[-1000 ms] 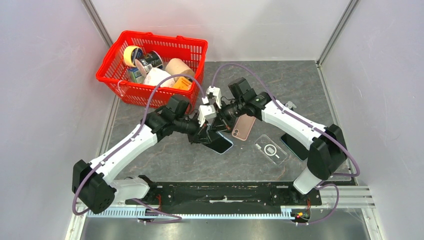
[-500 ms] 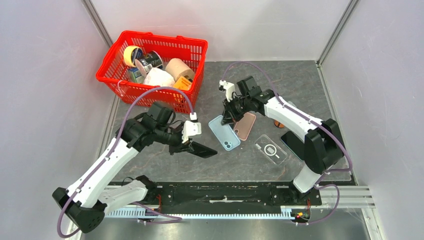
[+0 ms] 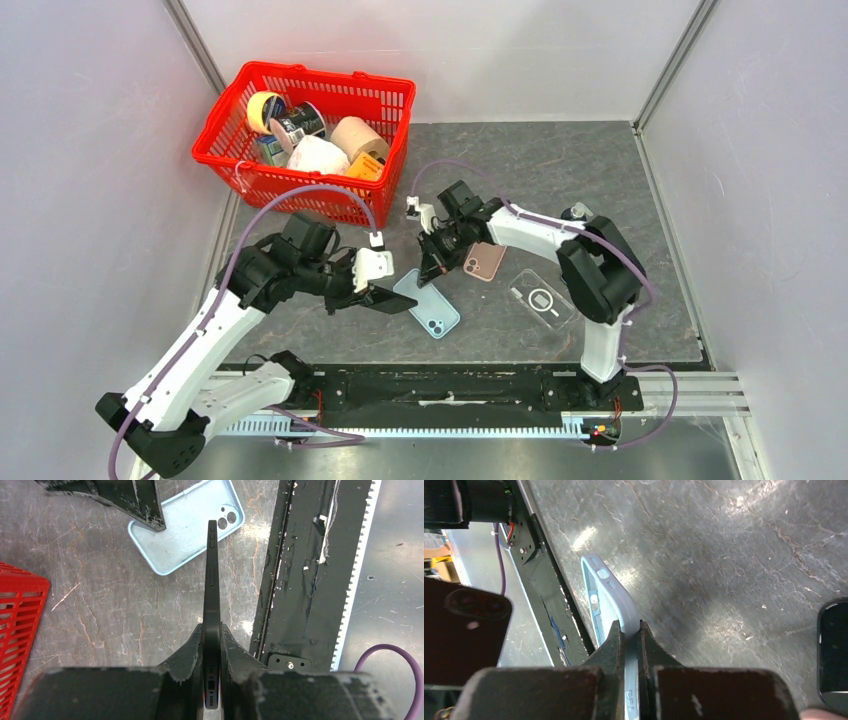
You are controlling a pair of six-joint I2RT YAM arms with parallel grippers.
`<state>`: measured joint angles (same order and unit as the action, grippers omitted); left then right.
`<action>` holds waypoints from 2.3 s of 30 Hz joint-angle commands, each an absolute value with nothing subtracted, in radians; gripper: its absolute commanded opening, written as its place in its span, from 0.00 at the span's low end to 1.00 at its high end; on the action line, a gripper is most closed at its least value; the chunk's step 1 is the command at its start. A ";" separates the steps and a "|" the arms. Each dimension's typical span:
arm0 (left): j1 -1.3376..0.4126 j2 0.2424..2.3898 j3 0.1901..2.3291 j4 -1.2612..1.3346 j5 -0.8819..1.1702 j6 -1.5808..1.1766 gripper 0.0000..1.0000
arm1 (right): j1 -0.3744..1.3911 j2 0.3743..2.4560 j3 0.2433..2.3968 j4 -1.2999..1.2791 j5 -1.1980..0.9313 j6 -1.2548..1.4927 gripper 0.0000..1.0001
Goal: Take the phone out of the phone case
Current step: Place the phone case at the center of the board, then place the phone at the center of the board.
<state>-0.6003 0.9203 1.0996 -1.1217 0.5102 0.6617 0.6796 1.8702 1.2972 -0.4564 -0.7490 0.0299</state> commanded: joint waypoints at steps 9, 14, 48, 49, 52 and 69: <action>-0.590 0.902 1.092 -1.071 0.501 0.628 0.02 | 0.650 2.052 1.404 -0.397 -0.784 0.092 0.15; -0.581 0.917 1.064 -1.074 0.488 0.645 0.02 | 0.618 2.042 1.442 -0.453 -0.727 0.032 0.44; -0.288 1.038 1.007 -0.935 1.000 0.567 0.02 | 0.857 1.731 1.474 -0.618 -0.905 -0.360 0.78; -0.287 1.035 1.003 -0.922 1.000 0.557 0.02 | 0.862 1.742 1.481 -0.616 -0.909 -0.352 0.74; -0.287 1.032 0.993 -0.907 0.998 0.546 0.02 | 0.867 1.763 1.495 -0.614 -0.923 -0.333 0.54; -0.228 0.996 0.978 -0.899 0.868 0.567 0.49 | 0.863 1.811 1.419 -0.464 -0.888 -0.141 0.00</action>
